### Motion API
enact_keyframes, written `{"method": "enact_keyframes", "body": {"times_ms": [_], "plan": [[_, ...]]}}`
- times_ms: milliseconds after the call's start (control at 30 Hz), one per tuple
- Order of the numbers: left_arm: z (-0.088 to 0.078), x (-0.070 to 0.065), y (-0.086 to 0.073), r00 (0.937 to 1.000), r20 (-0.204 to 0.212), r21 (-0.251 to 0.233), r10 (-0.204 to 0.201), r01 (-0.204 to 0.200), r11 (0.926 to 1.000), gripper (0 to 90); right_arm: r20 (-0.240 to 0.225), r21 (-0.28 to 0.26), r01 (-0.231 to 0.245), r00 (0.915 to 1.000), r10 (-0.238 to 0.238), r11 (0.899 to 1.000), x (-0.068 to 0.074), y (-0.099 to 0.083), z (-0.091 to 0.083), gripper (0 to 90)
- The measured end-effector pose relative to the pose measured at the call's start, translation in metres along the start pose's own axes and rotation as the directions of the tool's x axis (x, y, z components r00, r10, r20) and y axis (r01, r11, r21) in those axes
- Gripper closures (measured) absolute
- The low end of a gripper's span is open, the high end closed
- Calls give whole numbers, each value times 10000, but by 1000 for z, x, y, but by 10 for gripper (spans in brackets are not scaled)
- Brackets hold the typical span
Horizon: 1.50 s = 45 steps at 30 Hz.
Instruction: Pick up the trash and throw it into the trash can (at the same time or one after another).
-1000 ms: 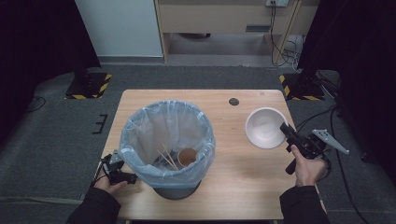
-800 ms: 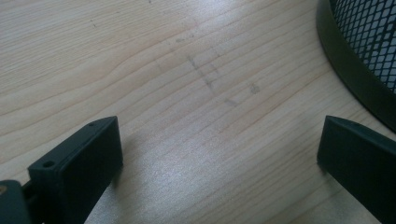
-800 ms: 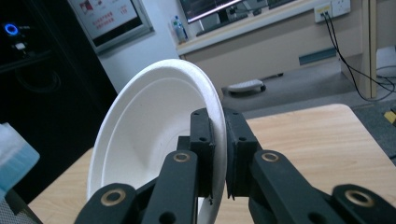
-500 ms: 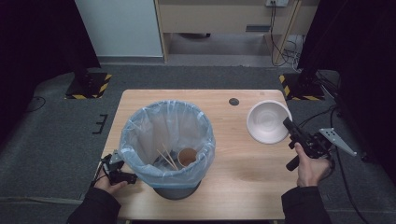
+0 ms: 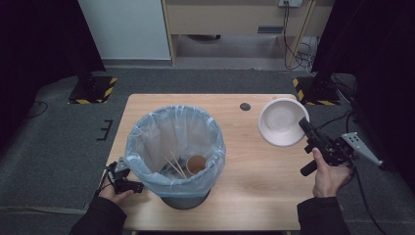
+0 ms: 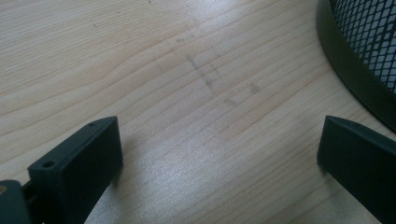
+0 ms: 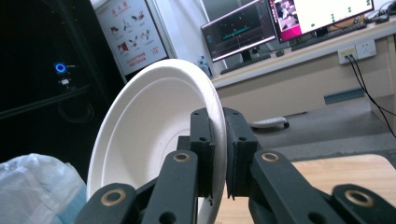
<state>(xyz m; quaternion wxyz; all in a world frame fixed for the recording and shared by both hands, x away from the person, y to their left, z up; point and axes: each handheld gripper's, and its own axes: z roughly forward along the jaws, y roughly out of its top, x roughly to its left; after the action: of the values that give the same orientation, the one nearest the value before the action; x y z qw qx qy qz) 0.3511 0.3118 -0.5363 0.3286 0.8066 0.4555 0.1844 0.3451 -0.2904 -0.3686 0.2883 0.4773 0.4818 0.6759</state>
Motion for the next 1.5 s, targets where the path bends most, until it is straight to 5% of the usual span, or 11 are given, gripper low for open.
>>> {"method": "enact_keyframes", "body": {"times_ms": [1500], "plan": [[0,0,0,10000,1,1,4,-4,10000,0,-1761,-1519,177,9834,-446,9882,51,50,-11,840]]}}
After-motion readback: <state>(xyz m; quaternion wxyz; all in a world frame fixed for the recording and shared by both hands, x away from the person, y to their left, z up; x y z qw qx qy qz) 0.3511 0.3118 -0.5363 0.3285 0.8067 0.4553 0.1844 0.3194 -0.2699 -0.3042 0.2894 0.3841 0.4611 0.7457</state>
